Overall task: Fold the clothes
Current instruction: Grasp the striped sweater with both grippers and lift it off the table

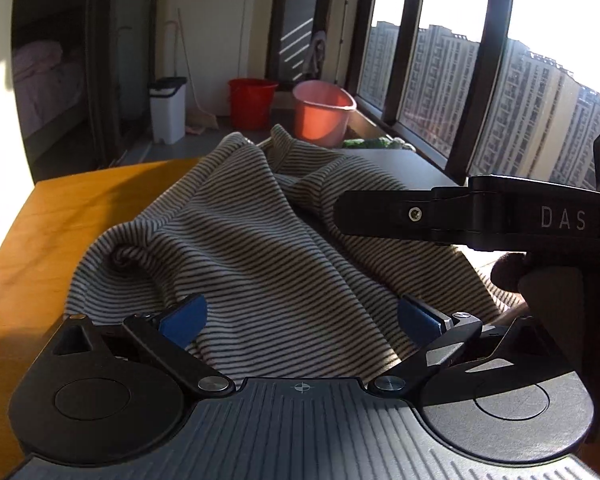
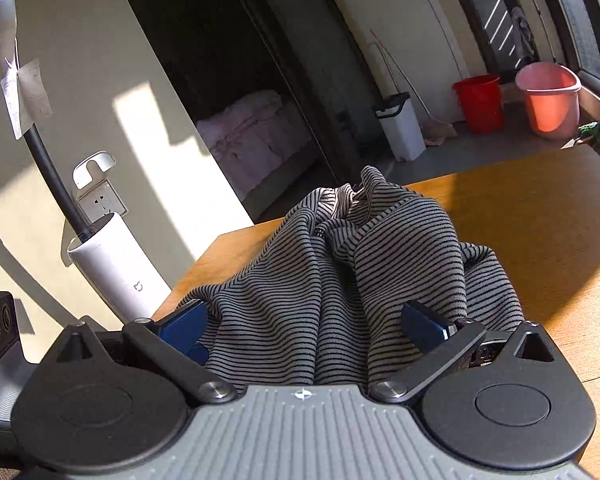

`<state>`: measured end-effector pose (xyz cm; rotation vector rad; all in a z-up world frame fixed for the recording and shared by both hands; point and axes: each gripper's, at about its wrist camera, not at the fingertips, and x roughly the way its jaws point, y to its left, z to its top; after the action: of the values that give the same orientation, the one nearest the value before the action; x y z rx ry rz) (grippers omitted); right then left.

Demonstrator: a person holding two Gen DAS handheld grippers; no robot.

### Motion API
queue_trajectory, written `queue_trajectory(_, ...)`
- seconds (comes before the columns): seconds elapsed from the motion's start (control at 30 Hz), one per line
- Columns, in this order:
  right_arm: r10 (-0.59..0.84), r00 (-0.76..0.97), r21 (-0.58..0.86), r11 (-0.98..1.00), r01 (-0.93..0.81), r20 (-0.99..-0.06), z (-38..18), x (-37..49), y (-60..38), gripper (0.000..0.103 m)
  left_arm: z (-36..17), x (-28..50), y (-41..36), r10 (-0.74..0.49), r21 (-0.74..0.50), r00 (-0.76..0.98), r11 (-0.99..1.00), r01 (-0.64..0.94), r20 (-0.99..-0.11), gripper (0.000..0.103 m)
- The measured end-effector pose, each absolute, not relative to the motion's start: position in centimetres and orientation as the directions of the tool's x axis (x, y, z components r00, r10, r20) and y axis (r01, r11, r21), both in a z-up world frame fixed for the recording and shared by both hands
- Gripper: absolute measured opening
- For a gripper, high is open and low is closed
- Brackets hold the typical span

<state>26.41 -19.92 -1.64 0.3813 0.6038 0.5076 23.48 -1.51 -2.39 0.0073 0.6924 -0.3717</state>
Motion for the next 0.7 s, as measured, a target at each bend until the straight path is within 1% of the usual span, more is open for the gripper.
queue_trajectory(0.07, 0.558, 0.696, 0.516, 0.8, -0.306, -0.453, -3.0, 27.5, -19.9, 0.103, -3.1, 23.9, -1.2, -0.323, -0.121, 0.71, 0.939, 0.32, -0.626, 0.103)
queue_trajectory(0.1, 0.586, 0.694, 0.553, 0.77, -0.318, -0.418, -3.2, 27.3, -20.6, 0.103, -3.4, 24.1, -1.0, -0.319, -0.124, 0.712, 0.942, 0.313, -0.626, 0.103)
queue_trajectory(0.27, 0.642, 0.678, 0.638, 0.698, -0.325, -0.358, -4.1, 26.9, -22.6, 0.103, -3.9, 24.1, -0.6, -0.311, -0.126, 0.717, 0.945, 0.3, -0.624, 0.103)
queue_trajectory(0.53, 0.625, 0.697, 0.643, 0.702, -0.305, -0.352, -4.0, 23.0, -24.0, 0.103, -4.1, 21.4, -0.5, -0.358, -0.164, 0.703, 0.93, 0.33, -0.614, 0.103)
queue_trajectory(0.7, 0.645, 0.69, 0.666, 0.677, -0.314, -0.33, -4.2, 20.3, -25.4, 0.103, -4.0, 17.4, -1.7, -0.334, -0.14, 0.702, 0.937, 0.32, -0.629, 0.103)
